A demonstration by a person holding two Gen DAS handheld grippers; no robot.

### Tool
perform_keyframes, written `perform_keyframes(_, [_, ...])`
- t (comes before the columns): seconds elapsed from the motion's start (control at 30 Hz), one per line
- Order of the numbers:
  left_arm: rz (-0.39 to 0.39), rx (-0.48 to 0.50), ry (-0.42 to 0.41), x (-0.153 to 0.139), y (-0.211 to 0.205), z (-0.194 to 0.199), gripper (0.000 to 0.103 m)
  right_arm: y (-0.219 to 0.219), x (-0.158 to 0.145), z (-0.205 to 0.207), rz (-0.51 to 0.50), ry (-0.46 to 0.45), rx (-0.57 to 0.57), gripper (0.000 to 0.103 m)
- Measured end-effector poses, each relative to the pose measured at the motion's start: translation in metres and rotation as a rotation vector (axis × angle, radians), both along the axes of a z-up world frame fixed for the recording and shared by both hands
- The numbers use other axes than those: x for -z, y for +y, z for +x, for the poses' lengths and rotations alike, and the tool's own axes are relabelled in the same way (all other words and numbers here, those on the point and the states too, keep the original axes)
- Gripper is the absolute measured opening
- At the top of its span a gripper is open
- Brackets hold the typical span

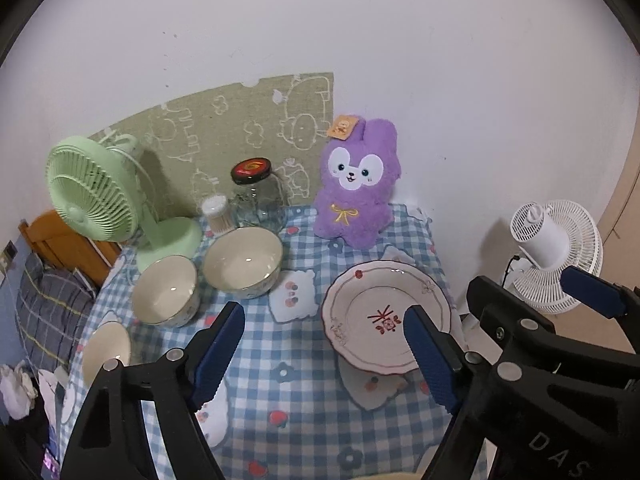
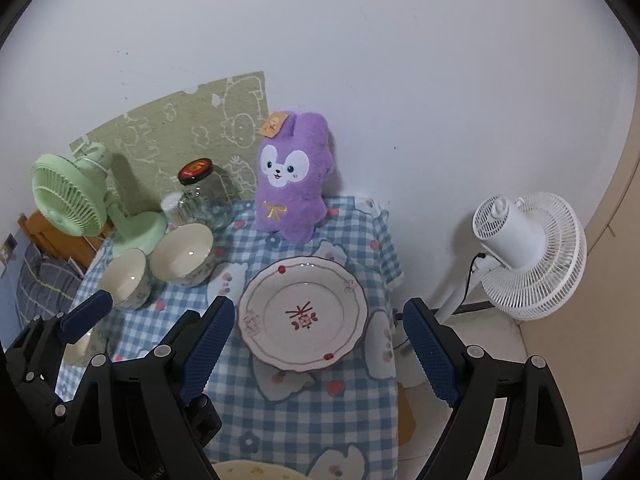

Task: Organize plates and bowls
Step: 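Move both grippers to the red-patterned white plate beside the purple plush, then close both grippers on the rim of the red-patterned white plate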

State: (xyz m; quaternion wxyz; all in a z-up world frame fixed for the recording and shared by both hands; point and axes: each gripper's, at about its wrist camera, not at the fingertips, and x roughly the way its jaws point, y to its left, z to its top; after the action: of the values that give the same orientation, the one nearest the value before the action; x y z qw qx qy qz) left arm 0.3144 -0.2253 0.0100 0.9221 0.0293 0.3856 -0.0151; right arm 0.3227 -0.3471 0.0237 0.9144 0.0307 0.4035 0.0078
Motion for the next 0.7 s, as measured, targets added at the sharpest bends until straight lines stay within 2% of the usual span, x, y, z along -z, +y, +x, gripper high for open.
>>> perform_keyframes(0.1, [-0.022, -0.005, 0.019, 0.009, -0.002, 0.012, 0.083, -0.003, 0.009, 0.012, -0.008, -0.001, -0.010, 0.088])
perform_keyframes(0.37, [-0.015, -0.027, 0.036, 0.038, -0.007, 0.039, 0.082, -0.008, 0.040, 0.040, -0.003, 0.024, -0.022, 0.088])
perform_keyframes(0.53, [-0.007, -0.027, 0.074, 0.061, -0.011, 0.057, 0.079, -0.013, 0.064, 0.057, -0.006, 0.054, -0.019, 0.087])
perform_keyframes(0.7, [-0.001, -0.035, 0.115, 0.088, -0.013, 0.074, 0.070, -0.017, 0.091, 0.074, -0.005, 0.095, -0.024, 0.085])
